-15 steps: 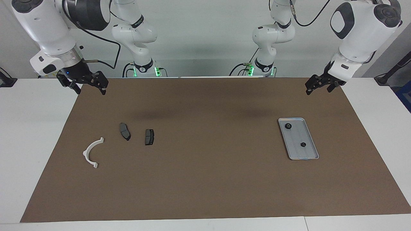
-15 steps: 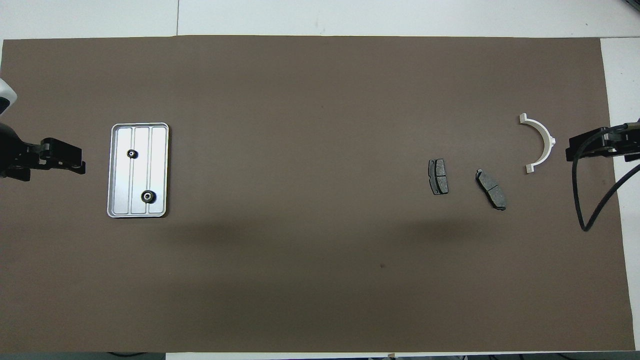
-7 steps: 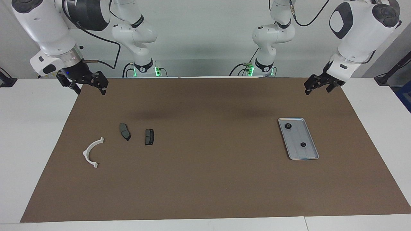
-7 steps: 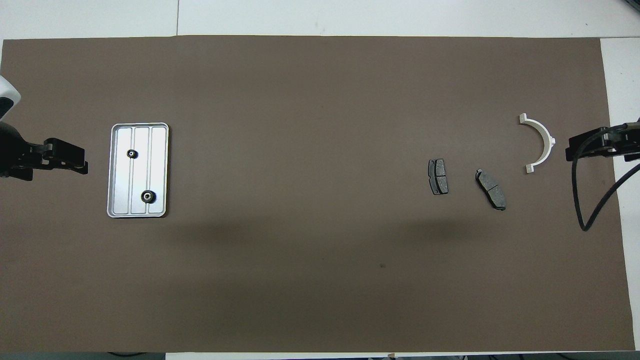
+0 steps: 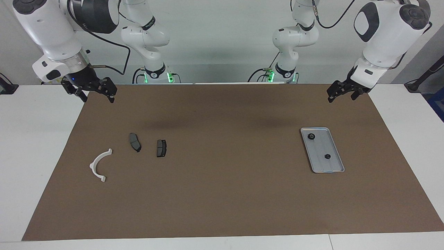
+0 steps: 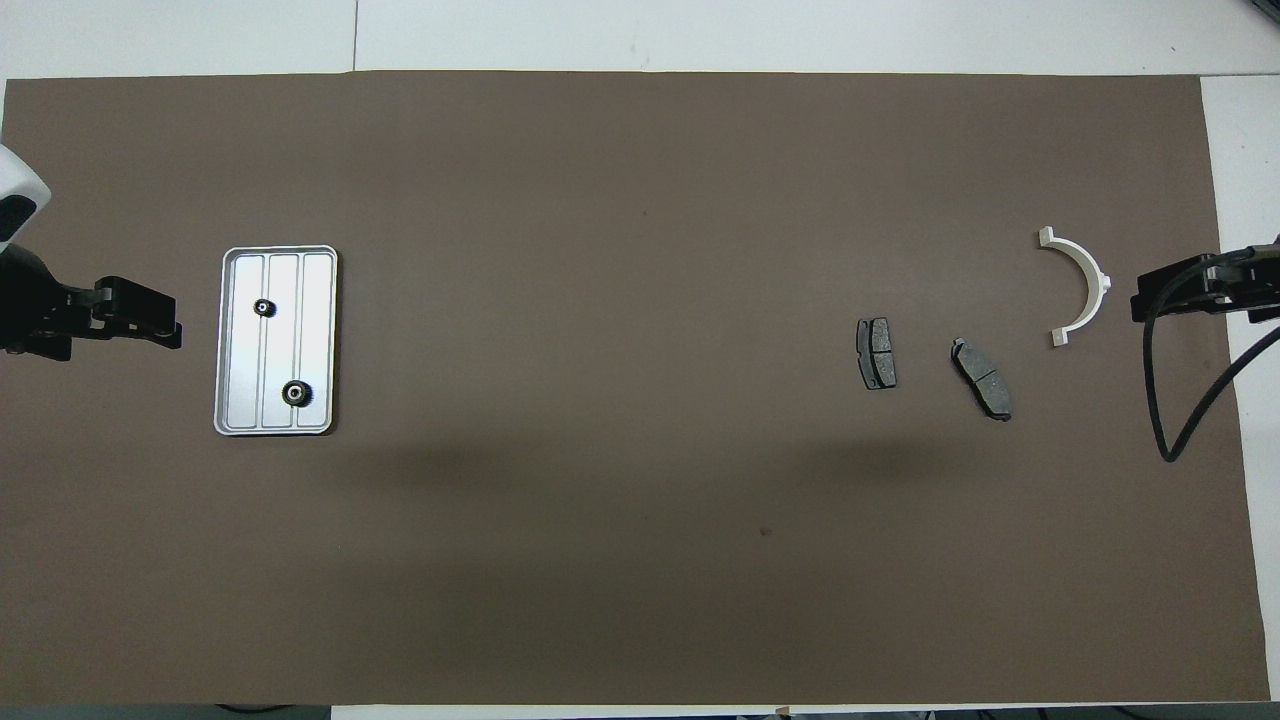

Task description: Pick bearing gear from pile to tray

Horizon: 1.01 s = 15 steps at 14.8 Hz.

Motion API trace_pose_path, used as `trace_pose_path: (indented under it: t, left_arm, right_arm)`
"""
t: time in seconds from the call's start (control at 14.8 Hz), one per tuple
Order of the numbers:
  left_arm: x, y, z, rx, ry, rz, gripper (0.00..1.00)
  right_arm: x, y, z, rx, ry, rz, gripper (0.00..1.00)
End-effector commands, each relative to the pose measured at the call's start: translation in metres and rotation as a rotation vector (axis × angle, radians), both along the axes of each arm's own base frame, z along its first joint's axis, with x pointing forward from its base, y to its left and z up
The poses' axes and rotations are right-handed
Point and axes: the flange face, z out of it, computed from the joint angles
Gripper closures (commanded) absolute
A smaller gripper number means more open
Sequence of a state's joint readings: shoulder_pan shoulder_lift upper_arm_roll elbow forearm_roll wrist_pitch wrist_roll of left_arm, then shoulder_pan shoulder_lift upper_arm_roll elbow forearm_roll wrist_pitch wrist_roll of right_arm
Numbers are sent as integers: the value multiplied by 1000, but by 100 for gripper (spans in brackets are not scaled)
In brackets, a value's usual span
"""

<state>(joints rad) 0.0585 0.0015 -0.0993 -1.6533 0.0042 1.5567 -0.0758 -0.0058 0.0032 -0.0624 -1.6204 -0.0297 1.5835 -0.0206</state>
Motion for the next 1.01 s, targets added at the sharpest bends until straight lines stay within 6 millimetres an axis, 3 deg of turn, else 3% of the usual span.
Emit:
trace_pose_path:
  t: [0.0,0.94]
  left_arm:
    - [-9,-1,3,-5,-7,-2,0]
    - [-9,1,3,-4,-4,6,0]
  right_arm:
    - [-4,-4,1,4,-14,8,0]
    - [-7,-13,1,5,-8,2,0]
